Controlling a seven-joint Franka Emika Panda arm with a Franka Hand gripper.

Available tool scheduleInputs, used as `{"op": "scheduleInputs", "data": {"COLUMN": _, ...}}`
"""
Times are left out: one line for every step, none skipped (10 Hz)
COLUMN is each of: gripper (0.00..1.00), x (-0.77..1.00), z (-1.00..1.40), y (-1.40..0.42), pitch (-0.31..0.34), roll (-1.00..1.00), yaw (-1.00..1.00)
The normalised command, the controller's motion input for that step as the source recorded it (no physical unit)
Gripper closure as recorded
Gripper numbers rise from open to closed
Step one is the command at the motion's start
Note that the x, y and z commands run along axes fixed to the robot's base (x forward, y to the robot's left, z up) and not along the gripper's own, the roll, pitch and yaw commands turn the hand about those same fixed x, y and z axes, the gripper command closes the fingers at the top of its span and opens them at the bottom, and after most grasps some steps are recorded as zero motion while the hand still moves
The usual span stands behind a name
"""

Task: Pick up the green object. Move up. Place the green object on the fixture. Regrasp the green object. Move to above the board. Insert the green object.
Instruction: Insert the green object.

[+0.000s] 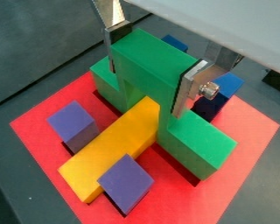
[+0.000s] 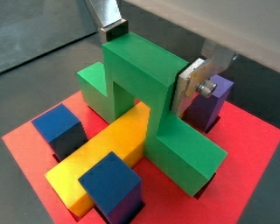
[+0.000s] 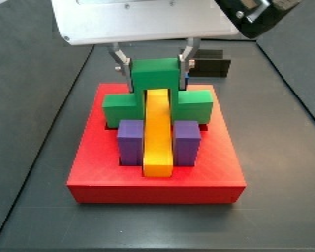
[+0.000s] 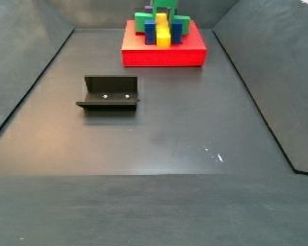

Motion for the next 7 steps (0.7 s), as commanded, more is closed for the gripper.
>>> {"op": "scheduleInputs", "data": {"gripper": 1.0, "x": 0.11, "z": -0.19, "y": -0.01, "pitch": 0.11, "roll": 0.04, "yaw": -0.02}}
{"op": "scheduleInputs", "data": {"gripper": 1.0, "x": 0.1, "z": -0.16, "y": -0.07, "pitch": 0.136, "roll": 0.01, "yaw": -0.05}}
{"op": "scheduleInputs", "data": {"gripper": 1.0, "x": 0.1, "z": -0.1, "y": -0.1, "pitch": 0.147, "roll": 0.0, "yaw": -0.11}}
{"op": "scheduleInputs", "data": {"gripper": 1.0, "x": 0.09, "z": -0.07, "y": -0.1, "pitch": 0.147, "roll": 0.0, "yaw": -0.17}}
{"op": "scheduleInputs", "data": {"gripper": 1.0, "x": 0.1, "z": -0.04, "y": -0.08, "pitch": 0.14, "roll": -0.02, "yaw": -0.21}}
{"op": "scheduleInputs", "data": {"gripper": 1.0, "x": 0.14, "z": -0.03, "y": -0.03, "pitch": 0.136, "roll": -0.05, "yaw": -0.24}}
{"op": "scheduleInputs", "data": {"gripper": 1.0, "x": 0.13, "z": -0.07, "y": -0.01, "pitch": 0.131, "roll": -0.08, "yaw": -0.24}}
